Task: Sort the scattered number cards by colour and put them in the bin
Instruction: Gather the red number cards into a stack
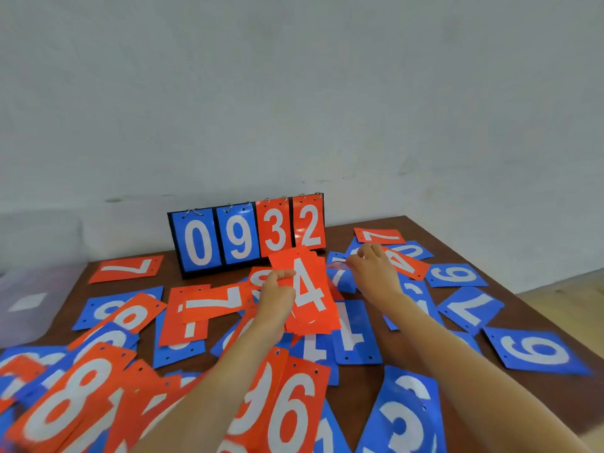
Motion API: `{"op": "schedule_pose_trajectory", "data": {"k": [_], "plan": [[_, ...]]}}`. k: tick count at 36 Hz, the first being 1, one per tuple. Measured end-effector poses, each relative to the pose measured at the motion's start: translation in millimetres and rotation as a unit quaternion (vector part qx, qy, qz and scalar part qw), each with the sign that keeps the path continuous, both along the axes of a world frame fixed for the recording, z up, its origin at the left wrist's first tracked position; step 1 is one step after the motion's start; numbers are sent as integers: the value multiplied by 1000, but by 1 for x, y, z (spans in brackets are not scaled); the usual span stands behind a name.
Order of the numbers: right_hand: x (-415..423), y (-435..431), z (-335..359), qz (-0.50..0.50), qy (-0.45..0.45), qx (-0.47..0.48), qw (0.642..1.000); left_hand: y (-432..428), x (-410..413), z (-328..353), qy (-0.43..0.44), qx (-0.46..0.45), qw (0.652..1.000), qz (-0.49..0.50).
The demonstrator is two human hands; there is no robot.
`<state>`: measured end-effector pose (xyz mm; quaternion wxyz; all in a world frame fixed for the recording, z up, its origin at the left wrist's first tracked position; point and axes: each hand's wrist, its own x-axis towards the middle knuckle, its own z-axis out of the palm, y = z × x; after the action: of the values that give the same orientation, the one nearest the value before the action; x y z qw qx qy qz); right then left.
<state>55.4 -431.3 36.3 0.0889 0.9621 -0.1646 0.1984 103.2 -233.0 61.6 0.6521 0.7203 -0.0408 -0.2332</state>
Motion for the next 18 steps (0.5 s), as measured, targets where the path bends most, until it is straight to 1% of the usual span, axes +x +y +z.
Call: {"op": "schedule_pose_trajectory", "data": {"k": [3,5,7,9,12,13,14,15,17,18], "plan": [[-36,30,12,16,-77,87,993,25,-12,3,-1,6,1000,11],[-60,50,20,9,-76,166,983,45,-22,5,-5,-2,1000,26],[-84,65,26,6,-75,213,974,64,-31,6,-6,-8,999,44],[-104,79,29,4,-97,269,958,81,-40,7,-6,-7,998,57],[-127,94,28,7,-96,383,919,101,-53,9,-3,-1,998,58],[-133,99,28,7,-87,422,902,105,-58,8,-1,-2,998,55],[-139,104,27,8,-88,471,878,109,-62,8,0,-4,999,52],[-145,109,28,9,-100,529,842,111,-66,7,1,-3,999,50],[-155,121,30,17,-135,646,751,115,-75,6,-1,0,999,46],[-160,125,30,26,-152,676,720,116,-80,6,-1,2,999,43]]}}
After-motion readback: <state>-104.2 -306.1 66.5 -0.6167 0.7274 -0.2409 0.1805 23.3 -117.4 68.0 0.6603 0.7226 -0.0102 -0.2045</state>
